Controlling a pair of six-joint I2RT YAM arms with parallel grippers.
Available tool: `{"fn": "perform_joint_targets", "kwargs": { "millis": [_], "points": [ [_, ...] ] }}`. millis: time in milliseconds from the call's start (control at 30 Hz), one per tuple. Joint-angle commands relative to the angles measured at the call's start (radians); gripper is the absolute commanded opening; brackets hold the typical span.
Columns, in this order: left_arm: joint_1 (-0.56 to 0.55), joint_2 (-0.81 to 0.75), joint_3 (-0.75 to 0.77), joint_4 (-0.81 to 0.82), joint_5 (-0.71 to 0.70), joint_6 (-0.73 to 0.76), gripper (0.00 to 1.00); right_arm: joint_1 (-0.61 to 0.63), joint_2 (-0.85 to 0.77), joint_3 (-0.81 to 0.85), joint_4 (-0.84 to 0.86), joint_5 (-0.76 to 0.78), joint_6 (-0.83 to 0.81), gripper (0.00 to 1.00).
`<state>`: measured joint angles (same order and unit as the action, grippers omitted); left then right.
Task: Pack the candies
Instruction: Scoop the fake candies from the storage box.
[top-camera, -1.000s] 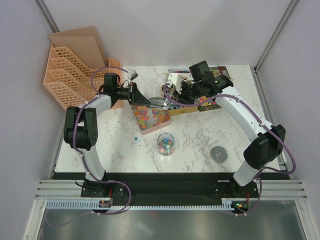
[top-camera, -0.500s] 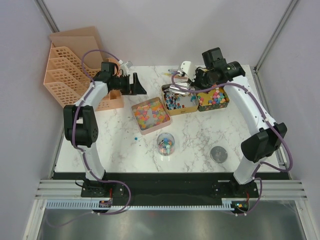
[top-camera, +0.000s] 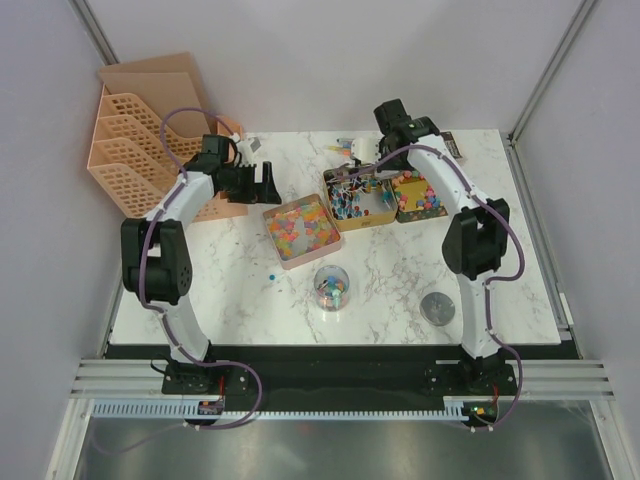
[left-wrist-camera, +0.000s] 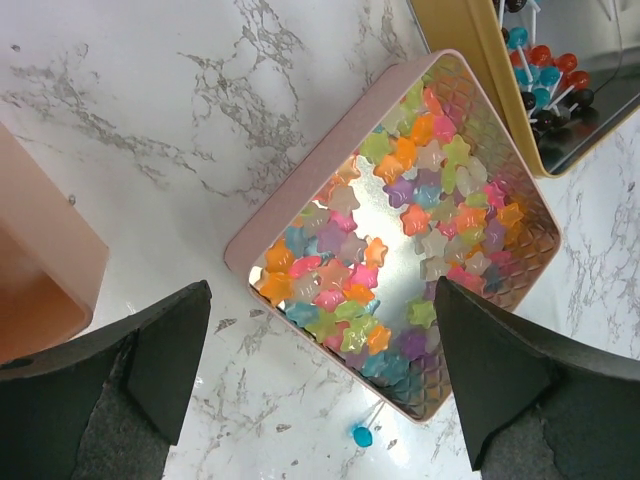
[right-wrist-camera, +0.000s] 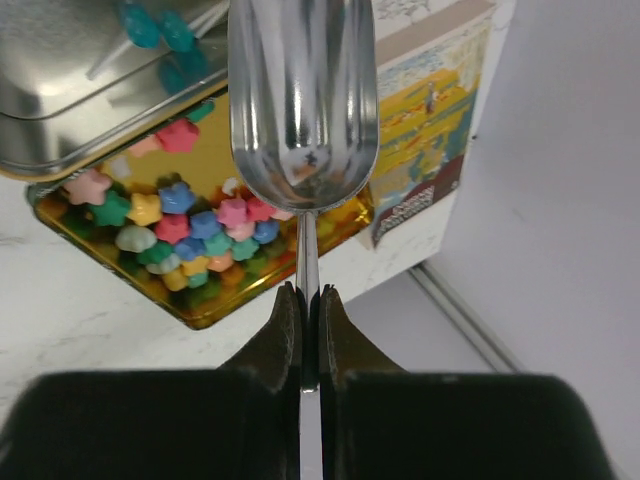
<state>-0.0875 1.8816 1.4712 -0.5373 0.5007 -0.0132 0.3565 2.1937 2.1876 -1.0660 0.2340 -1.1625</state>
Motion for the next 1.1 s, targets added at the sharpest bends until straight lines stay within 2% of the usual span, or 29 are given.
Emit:
{"fn": "perform_joint_targets", "kwargs": {
  "millis": [0,400,600,833,1067],
  "points": [
    [-0.004,-0.079,-0.029,0.028,-0.024,0.044,1.0,0.028,0.001,0.037,0.115,0.152,-0.15,0.0],
    [0.018,-0.084,-0.045,0.049,-0.007,0.022,1.0,0.114,-0.022,-0.141,0.265,0.268,-0.426,0.0],
    [0.028,-0.096,-0.054,0.056,0.001,0.022,1.0,0.13,0.008,-0.158,0.305,0.327,-0.488,0.0],
    [0.029,-0.105,-0.078,0.073,-0.001,-0.005,1.0,0.145,-0.017,-0.272,0.385,0.3,-0.568,0.0],
    [0.029,-0.105,-0.08,0.076,-0.007,-0.01,1.0,0.147,-0.006,-0.285,0.377,0.232,-0.582,0.0]
  ]
}}
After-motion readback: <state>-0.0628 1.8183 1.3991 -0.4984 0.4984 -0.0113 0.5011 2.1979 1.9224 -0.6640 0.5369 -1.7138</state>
